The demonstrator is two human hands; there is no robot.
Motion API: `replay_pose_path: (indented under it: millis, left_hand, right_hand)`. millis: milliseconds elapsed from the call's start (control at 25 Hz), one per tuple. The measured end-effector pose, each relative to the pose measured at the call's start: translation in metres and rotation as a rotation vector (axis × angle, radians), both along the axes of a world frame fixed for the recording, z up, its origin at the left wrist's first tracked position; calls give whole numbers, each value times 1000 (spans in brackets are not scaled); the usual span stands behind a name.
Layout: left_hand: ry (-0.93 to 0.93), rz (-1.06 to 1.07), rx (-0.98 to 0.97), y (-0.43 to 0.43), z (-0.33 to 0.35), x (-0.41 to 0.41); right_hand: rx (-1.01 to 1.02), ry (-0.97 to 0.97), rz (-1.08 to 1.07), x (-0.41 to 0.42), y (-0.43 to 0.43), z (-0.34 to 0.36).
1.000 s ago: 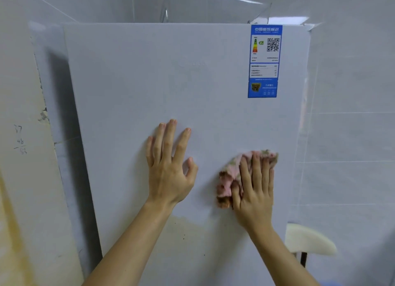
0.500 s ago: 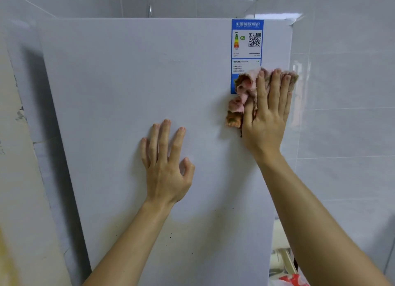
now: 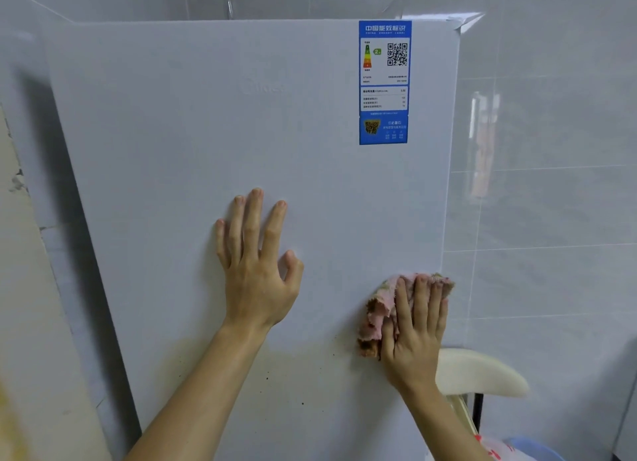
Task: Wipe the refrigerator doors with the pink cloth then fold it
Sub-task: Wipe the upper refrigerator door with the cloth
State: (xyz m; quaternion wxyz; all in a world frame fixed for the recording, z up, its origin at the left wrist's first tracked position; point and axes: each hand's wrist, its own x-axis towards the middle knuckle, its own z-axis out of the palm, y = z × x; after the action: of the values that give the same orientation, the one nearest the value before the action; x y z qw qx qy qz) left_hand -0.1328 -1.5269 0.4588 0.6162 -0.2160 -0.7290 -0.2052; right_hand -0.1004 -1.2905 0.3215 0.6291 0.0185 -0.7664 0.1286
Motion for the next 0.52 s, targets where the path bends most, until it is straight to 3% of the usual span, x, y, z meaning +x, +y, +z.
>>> replay_pose_path:
  millis: [240,320,440,520]
  left_hand:
    - [-20,8,-20,-3,1,0]
    - [-35,12,-34,-6,2,1]
    - [-42,22,-67,-11,4,3]
    - [-37,30,-89,-15,6,2]
  right_hand:
    - [80,205,-24,-15,-7,180]
    - [-16,279,45,-21,-14,240]
    - [-180,292,160,-20,-25,273]
    - [-101,324,175,-19,-27,259]
